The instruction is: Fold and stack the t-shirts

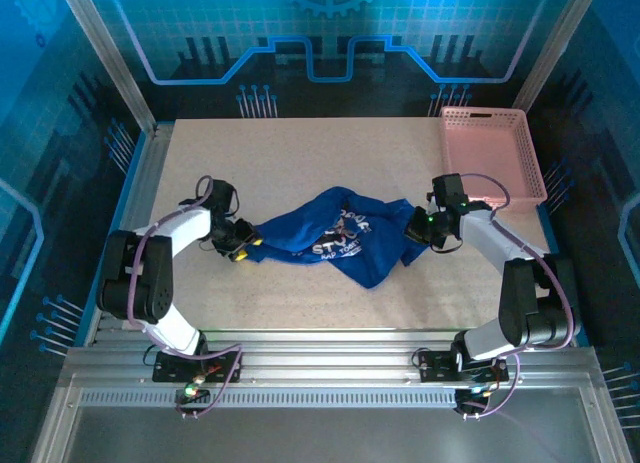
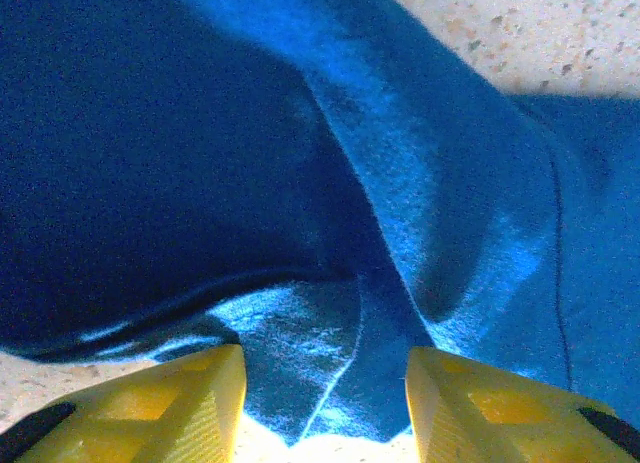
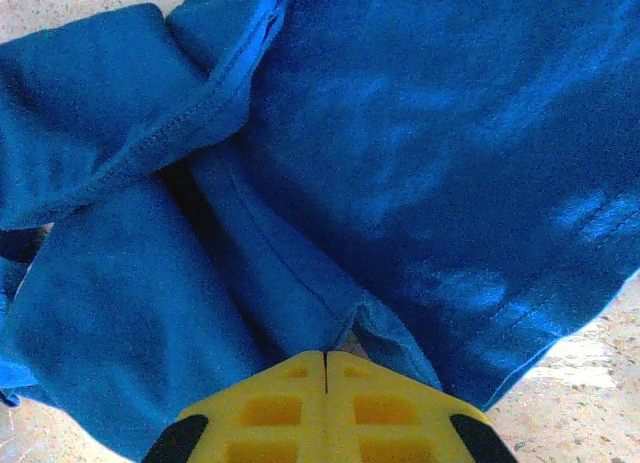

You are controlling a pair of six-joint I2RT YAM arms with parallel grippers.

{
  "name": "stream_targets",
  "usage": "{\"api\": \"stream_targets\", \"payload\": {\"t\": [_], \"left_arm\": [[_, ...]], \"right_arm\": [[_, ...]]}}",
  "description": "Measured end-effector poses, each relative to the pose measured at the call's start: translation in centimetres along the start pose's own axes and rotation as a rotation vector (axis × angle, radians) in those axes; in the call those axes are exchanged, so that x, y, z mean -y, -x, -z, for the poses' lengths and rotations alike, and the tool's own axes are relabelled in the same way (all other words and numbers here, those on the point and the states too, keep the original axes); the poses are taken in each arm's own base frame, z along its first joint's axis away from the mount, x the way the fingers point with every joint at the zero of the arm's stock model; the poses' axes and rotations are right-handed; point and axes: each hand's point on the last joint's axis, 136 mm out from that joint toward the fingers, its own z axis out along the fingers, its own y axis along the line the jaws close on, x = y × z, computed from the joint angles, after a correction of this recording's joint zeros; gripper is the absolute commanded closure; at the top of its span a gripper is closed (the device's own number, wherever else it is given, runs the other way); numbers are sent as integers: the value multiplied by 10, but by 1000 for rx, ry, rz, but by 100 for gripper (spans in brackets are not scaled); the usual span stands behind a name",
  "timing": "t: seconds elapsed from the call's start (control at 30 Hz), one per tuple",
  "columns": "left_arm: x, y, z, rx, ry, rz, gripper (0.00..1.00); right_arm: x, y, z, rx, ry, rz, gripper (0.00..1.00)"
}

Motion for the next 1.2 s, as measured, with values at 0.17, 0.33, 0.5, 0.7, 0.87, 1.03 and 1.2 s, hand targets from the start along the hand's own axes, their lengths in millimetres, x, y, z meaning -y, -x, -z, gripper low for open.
{"api": "stream_targets", "payload": {"t": [0.17, 0.33, 0.5, 0.7, 0.87, 1.03, 1.2], "left_arm": [[-2, 1, -5, -3, 29, -23, 53], [-5, 2, -8, -8, 52, -31, 55], [-6, 7, -7, 5, 71, -53, 67], [-10, 7, -6, 8, 93, -67, 79], [-12, 6, -3, 17, 101, -68, 92], [-4, 9, 17, 68, 70, -82, 100], [16, 13, 58, 158, 5, -110, 100]], "right_arm": [[0, 0, 0, 0, -1, 0, 98], [1, -1, 0, -3, -4, -1, 98], [4, -1, 0, -3, -17, -3, 98], [5, -2, 0, -5, -24, -1, 98], [7, -2, 1, -7, -28, -1, 98], [13, 1, 2, -3, -37, -6, 97], [12, 3, 11, -7, -46, 12, 96]]}}
